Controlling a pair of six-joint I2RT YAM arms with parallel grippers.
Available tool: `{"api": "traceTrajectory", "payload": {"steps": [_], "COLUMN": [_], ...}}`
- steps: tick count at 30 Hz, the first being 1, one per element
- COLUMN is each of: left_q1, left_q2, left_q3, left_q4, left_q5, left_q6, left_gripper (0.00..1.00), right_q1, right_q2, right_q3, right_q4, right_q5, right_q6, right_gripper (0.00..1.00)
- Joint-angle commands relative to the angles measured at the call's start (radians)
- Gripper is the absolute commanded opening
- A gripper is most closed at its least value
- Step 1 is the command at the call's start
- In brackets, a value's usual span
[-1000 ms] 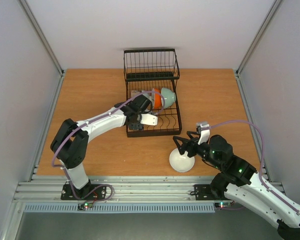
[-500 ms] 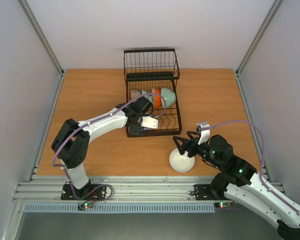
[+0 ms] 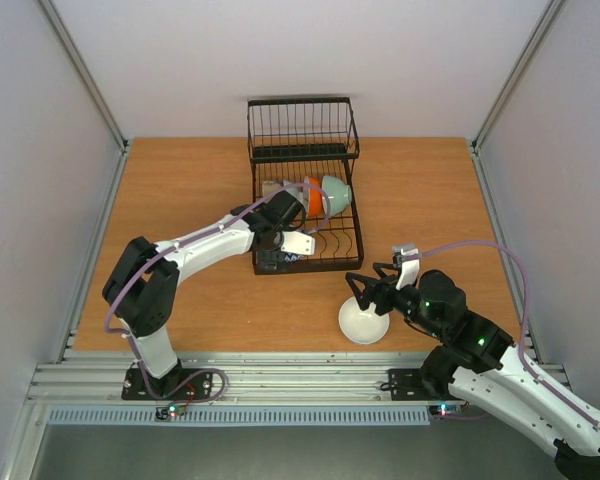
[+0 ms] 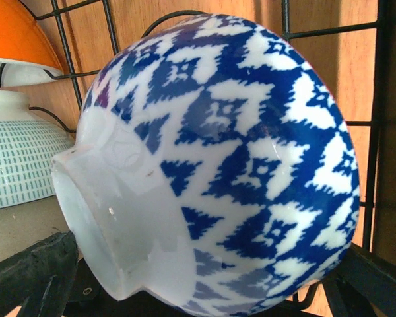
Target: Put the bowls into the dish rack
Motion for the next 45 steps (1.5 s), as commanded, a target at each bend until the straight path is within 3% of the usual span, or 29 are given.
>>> {"api": "traceTrajectory", "payload": {"steps": [1, 12, 19, 25, 31, 45], "left_q1": [-0.010, -0.011, 0.003, 0.078, 0.096, 0.028], "left_q2": [0.017, 0.061, 0.040, -0.024, -0.106, -0.175], "left_q3": [0.006, 0.088, 0.114, 0.218, 0.198, 0.181], "left_q4": [-0.169, -0.336, -0.332, -0.262, -0.133, -0.230], "left_q5": [0.089, 0.193, 0.249, 0.405, 0.382, 0.555], "left_q6": [0.014, 0.098, 0.095, -0.057, -0.199, -0.463], "left_gripper": [0.99, 0.99, 1.00, 0.99, 0.99, 0.98], "right_q1": [0.005, 0.006, 0.005, 0.006, 0.007, 0.011], "right_q2": [-0.010, -0.029, 0.000, 0.204, 0.339, 0.333], "right_q3": [0.001, 0.004, 0.044, 0.197, 0.258, 0.159], "right_q4": [0.007, -0.024, -0.117, -0.419, -0.602, -0.702], "right_q5": [-0.004, 0.010, 0.050, 0.141, 0.124, 0.066], "right_q6": [0.008, 0.011, 0.021, 0.141, 0.276, 0.428], "right_gripper": [0.91, 0.91, 0.90, 0.83, 0.74, 0.53]}}
